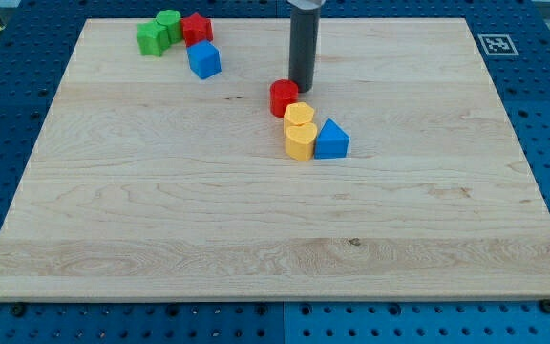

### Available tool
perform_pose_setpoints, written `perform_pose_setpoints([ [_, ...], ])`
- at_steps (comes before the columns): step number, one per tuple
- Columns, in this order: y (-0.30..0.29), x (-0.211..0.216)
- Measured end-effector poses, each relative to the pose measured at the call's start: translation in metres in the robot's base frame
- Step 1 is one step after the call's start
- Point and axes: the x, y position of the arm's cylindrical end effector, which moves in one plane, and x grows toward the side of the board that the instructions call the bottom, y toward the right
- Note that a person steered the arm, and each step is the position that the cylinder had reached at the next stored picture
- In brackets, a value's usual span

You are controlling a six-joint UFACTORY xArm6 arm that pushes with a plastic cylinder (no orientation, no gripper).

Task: Move the blue cube towards the red circle

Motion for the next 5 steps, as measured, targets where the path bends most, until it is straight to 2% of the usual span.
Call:
perform_pose_setpoints([
  [3,-0.138,0.004],
  [4,-0.187,-0.009],
  [5,-0.194,-0.041],
])
